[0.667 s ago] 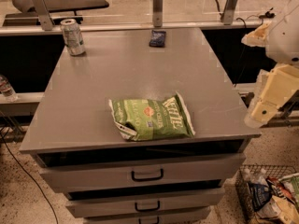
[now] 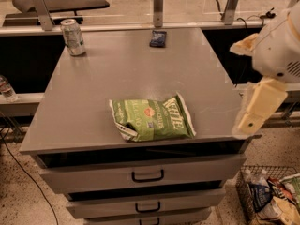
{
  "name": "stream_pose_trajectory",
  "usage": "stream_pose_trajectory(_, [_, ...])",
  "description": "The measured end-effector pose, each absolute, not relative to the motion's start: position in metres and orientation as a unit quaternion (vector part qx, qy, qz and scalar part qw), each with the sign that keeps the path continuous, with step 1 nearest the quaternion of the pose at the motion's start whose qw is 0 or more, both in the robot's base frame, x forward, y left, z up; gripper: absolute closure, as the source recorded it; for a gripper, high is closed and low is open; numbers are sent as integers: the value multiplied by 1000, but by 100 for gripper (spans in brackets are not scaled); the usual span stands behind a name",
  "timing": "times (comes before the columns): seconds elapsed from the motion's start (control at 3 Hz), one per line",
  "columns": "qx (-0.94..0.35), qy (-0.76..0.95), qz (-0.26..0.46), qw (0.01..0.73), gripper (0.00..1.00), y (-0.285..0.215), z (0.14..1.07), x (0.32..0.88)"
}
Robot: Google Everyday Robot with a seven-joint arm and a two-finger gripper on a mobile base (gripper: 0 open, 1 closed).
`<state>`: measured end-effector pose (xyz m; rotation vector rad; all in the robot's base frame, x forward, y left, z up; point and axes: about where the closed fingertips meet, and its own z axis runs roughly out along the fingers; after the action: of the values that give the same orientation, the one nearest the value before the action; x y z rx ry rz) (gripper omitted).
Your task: Move green jalapeno chip bag near rxbar blueberry
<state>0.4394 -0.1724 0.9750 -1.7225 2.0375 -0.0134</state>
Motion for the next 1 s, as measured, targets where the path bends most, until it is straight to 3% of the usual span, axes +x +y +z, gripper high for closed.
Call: stream_pose_trajectory(1.0, [-669, 688, 51, 276, 0, -50, 876, 458])
